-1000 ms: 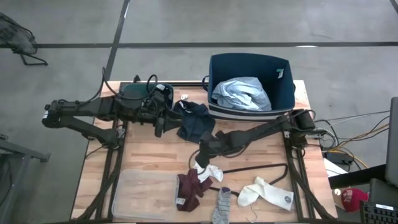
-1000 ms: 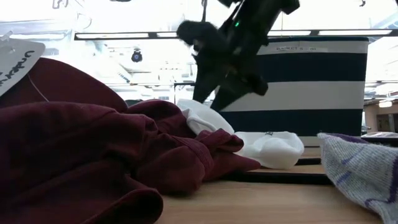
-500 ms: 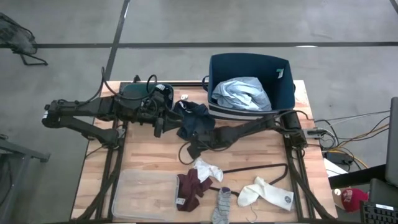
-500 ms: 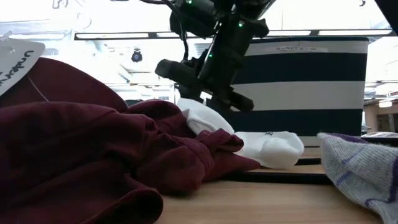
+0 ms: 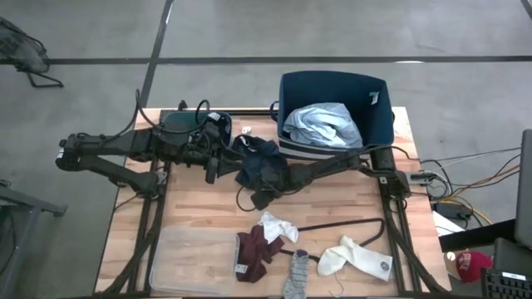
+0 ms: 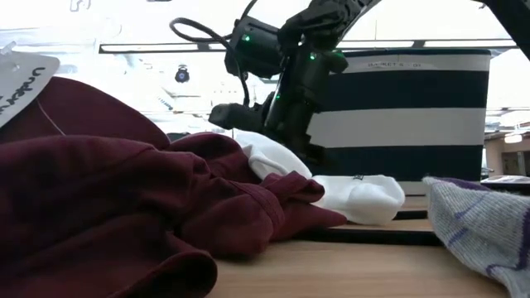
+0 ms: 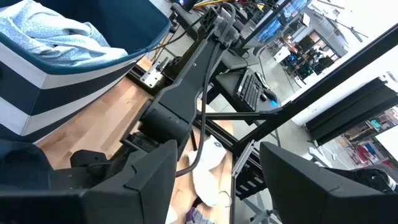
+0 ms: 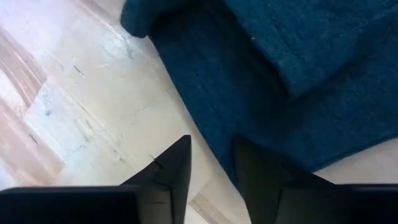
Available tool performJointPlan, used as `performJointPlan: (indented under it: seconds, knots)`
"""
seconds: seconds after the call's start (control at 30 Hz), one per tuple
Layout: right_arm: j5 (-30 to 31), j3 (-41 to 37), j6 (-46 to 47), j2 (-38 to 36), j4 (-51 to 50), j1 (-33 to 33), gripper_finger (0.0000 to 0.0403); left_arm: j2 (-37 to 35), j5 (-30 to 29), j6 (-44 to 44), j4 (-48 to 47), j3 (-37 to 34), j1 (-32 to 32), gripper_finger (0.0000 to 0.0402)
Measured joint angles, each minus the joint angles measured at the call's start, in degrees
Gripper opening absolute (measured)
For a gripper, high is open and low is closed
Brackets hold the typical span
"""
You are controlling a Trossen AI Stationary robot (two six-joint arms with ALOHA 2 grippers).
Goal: Pick & Place Cloths
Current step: Put the dark blue pants into the green bin
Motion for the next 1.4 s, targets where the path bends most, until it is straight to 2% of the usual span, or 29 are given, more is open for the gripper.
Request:
performJointPlan:
  seconds: [0.2, 0.27, 0.57, 0.97, 1.1, 1.4]
  knots:
    - [-2.6, -0.3, -1.0, -0.7, 0.5, 0.5, 0.0028, 0.0, 0.0, 0.5, -0.4, 0.0, 0.0, 0.0234]
    - [-3.5, -0.4, -1.7, -1.5, 0.6, 0.6, 0.0015, 0.0, 0.0, 1.0, -0.4, 0.0, 0.0, 0.0234]
    - [-3.4, -0.5, -1.9, -9.1, 1.6, 2.4, 0.0008, 0.0, 0.0, 2.4, -0.4, 0.0, 0.0, 0.0234]
    - [7.3, -0.5, -1.3, -23.4, 2.4, 4.2, 0.0008, 0.0, 0.0, 4.7, -0.4, 0.0, 0.0, 0.0234]
    - [9.2, -0.4, -0.6, -26.0, 2.9, 4.2, 0.0008, 0.0, 0.0, 5.2, -0.3, 0.0, 0.0, 0.0234]
    - [9.4, -0.4, -0.1, -28.6, 5.0, 4.4, 0.0008, 0.0, 0.0, 6.0, -0.3, 0.0, 0.0, 0.0234]
